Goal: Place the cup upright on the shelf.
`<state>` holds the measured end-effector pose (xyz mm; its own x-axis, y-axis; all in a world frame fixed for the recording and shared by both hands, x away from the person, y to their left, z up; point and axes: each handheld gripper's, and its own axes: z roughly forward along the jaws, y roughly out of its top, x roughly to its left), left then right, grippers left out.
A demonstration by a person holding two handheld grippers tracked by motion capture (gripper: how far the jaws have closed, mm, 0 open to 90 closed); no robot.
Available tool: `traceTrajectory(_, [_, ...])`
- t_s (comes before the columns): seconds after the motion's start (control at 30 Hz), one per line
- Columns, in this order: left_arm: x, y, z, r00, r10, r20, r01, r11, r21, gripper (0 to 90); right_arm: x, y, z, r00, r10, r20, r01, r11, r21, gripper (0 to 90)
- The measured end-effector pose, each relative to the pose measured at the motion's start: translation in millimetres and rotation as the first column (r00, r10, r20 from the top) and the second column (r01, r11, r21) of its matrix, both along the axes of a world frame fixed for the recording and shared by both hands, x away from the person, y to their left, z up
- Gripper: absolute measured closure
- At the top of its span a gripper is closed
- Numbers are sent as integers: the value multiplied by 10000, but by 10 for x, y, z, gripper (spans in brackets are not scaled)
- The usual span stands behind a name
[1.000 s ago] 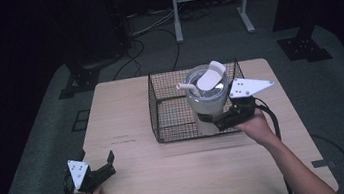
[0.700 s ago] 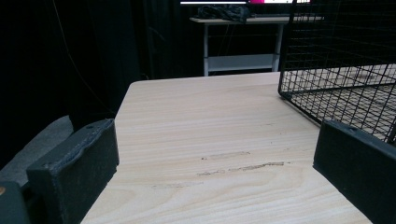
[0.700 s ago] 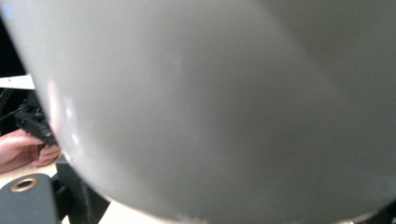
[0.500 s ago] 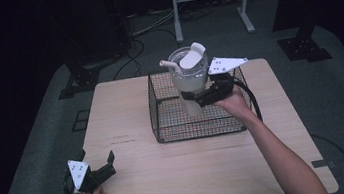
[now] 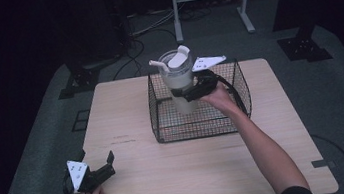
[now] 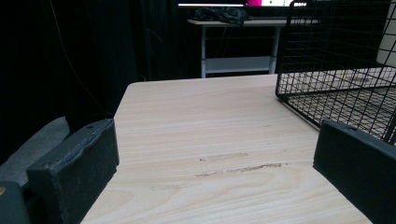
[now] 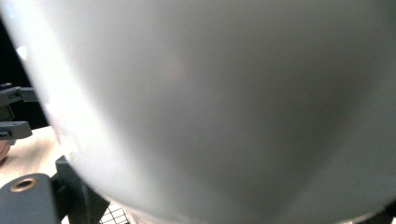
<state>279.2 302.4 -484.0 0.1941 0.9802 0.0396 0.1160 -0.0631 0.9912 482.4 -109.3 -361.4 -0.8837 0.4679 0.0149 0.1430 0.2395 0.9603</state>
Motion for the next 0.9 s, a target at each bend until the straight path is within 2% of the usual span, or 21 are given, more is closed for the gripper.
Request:
traceTrajectory(0.03, [0, 0, 0, 10000, 0, 0, 0, 10000, 0, 0, 0, 0, 0, 10000, 0, 0, 0, 10000, 0, 78])
traceTrajectory(0.1, [-2, -4, 0, 10000, 0, 16, 0, 10000, 25, 0, 67, 11, -79, 9995, 99, -301, -100, 9999, -11, 77])
traceTrajectory(0.33, [-7, 7, 0, 10000, -15, 34, 15, 10000, -19, 0, 171, 68, -231, 9976, 278, -634, -302, 9988, -374, 77])
traceTrajectory(0.43, [-7, 2, -2, 10000, -12, 70, 12, 10000, -17, 0, 202, 83, -274, 9965, 318, -777, -348, 9987, -367, 77])
traceTrajectory(0.53, [-9, 4, -3, 10000, -30, 74, 30, 10000, -40, 0, 252, 108, -359, 9931, 350, -1117, -415, 9975, -571, 77])
traceTrajectory(0.63, [-9, 12, -3, 10000, -18, 73, 18, 10000, -81, 0, 274, 116, -397, 9922, 360, -1194, -445, 9966, -687, 77])
traceTrajectory(0.73, [-10, 7, -4, 9999, -38, 108, 38, 10000, -39, 0, 320, 125, -464, 9876, 394, -1521, -537, 9944, -911, 77])
traceTrajectory(0.9, [-11, 7, -4, 9999, -35, 118, 36, 10000, -25, 0, 363, 136, -529, 9854, 402, -1652, -570, 9935, -986, 76])
